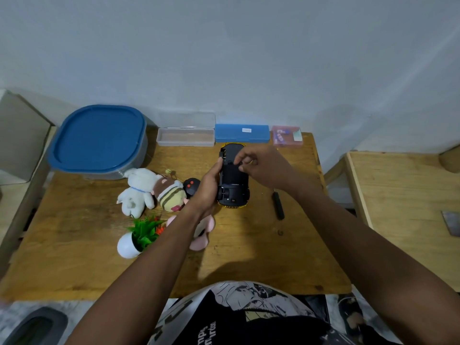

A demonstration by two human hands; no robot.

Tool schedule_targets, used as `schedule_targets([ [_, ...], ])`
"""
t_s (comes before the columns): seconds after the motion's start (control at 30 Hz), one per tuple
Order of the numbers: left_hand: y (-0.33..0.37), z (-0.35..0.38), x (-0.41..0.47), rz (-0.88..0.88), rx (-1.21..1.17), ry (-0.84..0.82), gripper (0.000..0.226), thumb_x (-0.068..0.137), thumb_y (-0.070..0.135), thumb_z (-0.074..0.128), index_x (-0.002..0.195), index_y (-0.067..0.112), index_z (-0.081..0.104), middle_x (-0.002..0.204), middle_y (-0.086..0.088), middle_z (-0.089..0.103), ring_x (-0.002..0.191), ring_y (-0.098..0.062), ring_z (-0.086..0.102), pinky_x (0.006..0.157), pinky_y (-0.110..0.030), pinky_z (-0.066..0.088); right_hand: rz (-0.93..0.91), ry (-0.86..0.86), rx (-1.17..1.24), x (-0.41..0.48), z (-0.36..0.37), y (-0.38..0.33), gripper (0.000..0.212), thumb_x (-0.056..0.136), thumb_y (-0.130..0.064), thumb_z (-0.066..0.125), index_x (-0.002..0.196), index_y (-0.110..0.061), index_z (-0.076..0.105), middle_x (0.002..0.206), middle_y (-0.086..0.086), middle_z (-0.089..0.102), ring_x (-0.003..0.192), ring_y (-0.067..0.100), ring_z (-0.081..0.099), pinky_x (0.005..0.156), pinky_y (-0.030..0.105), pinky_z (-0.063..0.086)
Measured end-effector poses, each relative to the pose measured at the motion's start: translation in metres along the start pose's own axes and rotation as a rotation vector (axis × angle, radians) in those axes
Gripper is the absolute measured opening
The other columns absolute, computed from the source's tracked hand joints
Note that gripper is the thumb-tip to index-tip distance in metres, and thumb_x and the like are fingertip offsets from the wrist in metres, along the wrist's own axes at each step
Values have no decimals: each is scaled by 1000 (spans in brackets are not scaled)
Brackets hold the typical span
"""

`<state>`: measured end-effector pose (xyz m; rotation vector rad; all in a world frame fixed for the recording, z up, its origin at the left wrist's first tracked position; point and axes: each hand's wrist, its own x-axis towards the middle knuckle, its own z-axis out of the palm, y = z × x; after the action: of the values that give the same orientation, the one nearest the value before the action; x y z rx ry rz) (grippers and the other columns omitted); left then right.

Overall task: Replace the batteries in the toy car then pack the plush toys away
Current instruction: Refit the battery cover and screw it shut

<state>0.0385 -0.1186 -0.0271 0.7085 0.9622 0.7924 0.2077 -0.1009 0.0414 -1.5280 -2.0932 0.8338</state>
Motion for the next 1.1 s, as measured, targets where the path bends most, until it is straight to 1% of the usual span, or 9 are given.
schedule_targets([
  [0.1,0,3,0,2,-23,-8,57,106,52,31,139,13,56,127,-21,67,109,-35,66,91,-44,54,17,-7,31,-1,0,1,16,86,-6,68,94,-18,71,86,-11,63,86,7,61,77,22,51],
  [0.2,0,5,-1,7,-59,-15,55,107,49,31,140,12,54,124,-18,68,105,-32,67,86,-41,56,36,-12,67,-3,-2,2,16,86,-6,68,93,-20,71,83,-15,62,86,7,62,80,26,54],
  [0.37,3,8,-2,3,-76,-23,56,106,51,32,139,12,56,121,-18,69,101,-31,68,84,-40,56,47,-12,104,-4,-4,1,16,87,-6,67,94,-21,70,79,-18,61,82,4,62,76,23,52],
  [0.5,4,8,-2,8,-85,-15,53,106,51,32,130,16,63,117,-16,71,99,-30,69,88,-42,54,62,-10,148,-4,-5,2,16,86,-5,67,93,-19,70,73,-12,64,75,2,62,71,19,49],
  [0.57,4,7,-2,2,-75,-22,54,106,52,31,128,16,64,116,-16,71,98,-29,69,86,-41,55,70,-19,151,-3,-4,2,16,86,-6,67,93,-19,71,74,-8,65,77,4,63,72,20,50],
  [0.67,3,6,-2,-1,-66,-16,55,106,52,31,131,14,62,118,-17,70,100,-30,69,86,-41,55,66,-13,122,-2,-3,3,15,86,-8,68,94,-19,73,80,-10,66,82,6,63,72,20,50],
  [0.87,0,10,1,42,-64,18,53,105,48,38,142,12,51,131,-23,64,109,-36,67,89,-46,57,-38,197,-13,-5,10,6,14,82,-15,74,95,-18,78,88,-5,70,68,-6,52,67,16,44],
  [1.0,-5,12,4,40,-13,88,49,104,43,46,137,7,47,130,-26,61,114,-42,65,99,-60,51,32,334,-21,-14,23,8,12,83,-22,73,94,-23,77,96,-5,54,82,0,46,70,14,38],
  [1.1,-9,13,4,40,-16,100,44,105,41,46,135,9,47,129,-26,61,113,-42,65,96,-63,51,108,432,3,-21,35,9,23,80,-27,75,103,-27,71,110,-4,45,101,9,48,82,21,46],
])
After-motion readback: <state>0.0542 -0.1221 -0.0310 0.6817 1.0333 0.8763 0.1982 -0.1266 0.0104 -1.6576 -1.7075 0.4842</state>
